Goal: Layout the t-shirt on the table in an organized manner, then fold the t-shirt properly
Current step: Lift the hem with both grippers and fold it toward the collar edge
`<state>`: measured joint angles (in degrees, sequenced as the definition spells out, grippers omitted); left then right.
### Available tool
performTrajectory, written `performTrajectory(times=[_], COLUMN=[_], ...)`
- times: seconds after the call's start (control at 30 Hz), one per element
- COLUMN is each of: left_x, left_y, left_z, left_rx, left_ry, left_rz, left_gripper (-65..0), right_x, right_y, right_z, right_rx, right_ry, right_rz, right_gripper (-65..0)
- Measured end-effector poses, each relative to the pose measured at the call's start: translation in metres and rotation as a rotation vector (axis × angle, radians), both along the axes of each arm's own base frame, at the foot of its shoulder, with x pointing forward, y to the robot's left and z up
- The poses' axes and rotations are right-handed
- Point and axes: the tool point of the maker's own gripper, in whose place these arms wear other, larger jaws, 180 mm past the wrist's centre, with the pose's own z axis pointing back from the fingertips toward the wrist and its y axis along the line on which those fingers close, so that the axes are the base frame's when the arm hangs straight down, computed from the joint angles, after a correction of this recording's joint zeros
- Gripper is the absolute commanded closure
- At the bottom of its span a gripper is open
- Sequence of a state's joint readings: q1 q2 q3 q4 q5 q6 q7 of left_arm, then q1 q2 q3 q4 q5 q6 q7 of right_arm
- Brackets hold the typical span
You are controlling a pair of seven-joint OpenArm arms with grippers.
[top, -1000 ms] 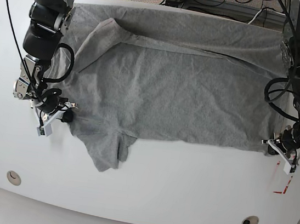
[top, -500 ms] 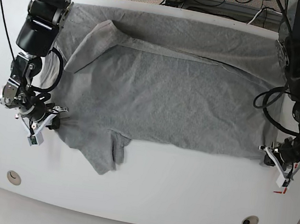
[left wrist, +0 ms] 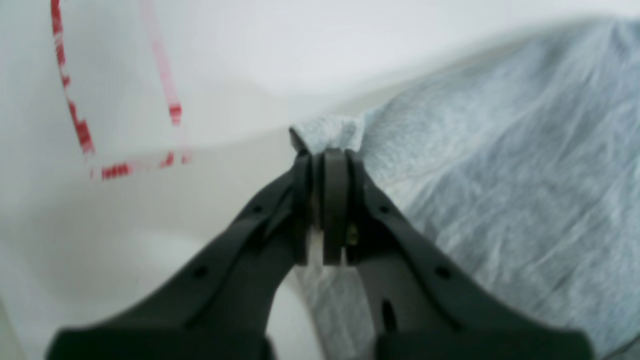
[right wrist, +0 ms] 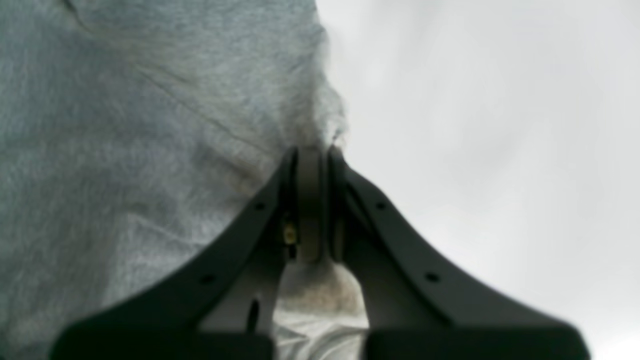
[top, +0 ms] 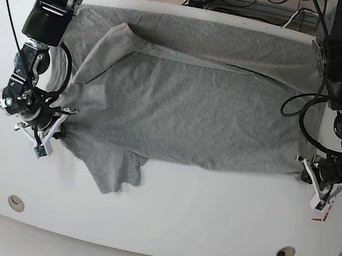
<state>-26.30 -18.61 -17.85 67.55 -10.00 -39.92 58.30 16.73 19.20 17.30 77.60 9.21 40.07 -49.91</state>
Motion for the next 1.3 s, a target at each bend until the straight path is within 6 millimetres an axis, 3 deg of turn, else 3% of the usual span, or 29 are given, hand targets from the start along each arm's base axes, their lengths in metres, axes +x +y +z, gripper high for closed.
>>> performTrajectory(times=[0.4,0.73,1.0,1.3], left_x=[-0.027,-0.047,-0.065,-0.085], left_y=[0.008,0.017,0.030,0.024], left_z=[0.005,0.013,0.016,0.005], left_rx=[0.101,0.161,0.212,0.234], left_ry=[0.004,0.027,0.050,0.074], left_rz=[-0.024,0.000,0.028,0.004], left_gripper=[-1.8,-1.9,-2.1,-2.1], right_x=[-0.023,-0.044,-0.060,-0.088], right_y=[-0.026,-0.037,-0.020,-0.015], right_z=[0.013,0.009,0.018,0.021], right_rx=[-0.070,-0.090,-0.126,-0.177], right_ry=[0.020,0.052,0.032,0.055], right_rz=[-0.064,-0.101,-0.067,-0.075], right_gripper=[0.0,0.0,0.0,0.0])
